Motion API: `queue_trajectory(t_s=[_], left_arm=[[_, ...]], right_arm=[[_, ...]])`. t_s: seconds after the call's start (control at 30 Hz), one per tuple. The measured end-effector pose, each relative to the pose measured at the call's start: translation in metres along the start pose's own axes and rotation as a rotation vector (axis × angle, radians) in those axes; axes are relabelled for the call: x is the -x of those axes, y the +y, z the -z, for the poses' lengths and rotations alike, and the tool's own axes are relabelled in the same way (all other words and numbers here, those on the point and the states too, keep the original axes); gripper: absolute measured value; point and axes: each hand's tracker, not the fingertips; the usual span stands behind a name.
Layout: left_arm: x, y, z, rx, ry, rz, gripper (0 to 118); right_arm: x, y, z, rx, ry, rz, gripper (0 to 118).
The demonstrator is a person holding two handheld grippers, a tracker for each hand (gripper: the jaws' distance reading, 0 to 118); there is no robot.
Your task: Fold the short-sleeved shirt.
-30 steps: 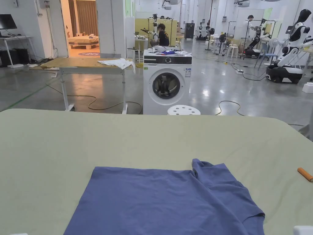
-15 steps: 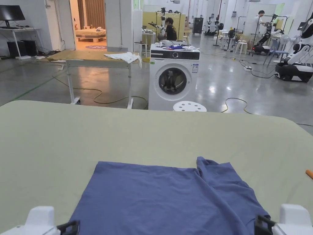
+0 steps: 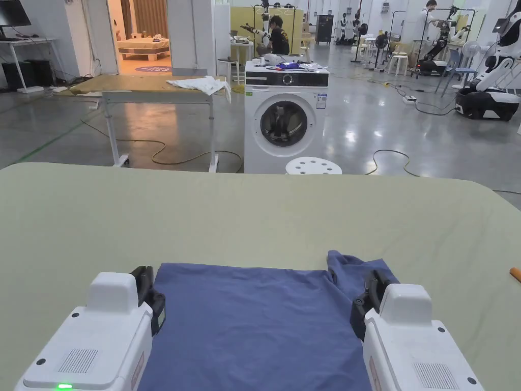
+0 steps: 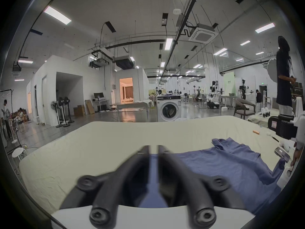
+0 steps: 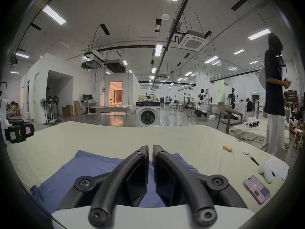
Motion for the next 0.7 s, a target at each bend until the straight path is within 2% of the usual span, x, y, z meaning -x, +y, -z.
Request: queue_trajectory(t_s=[0.03, 0.27, 0.5, 0.7], left_arm=[[0.0, -0.001, 0.001, 0.003, 0.002, 0.006, 0], [0.024, -0.021, 0.04, 0.152, -0.007, -0.042, 0], [0.069, -0.025, 0.178, 0.434, -0.092, -0.115, 0], [0.073, -0.026, 0.299, 0.626, -0.149, -0.107, 0]], right_arm=[[0.003, -0.001, 0.0, -0.001, 0.001, -0.006, 2], [0.007, -0.013, 0.018, 0.052, 0.026, -0.02, 0], [-0.008, -0.035, 0.047, 0.171, 0.024, -0.004, 0], [-0.024, -0.052, 0.068, 0.25, 0.005, -0.009, 0]])
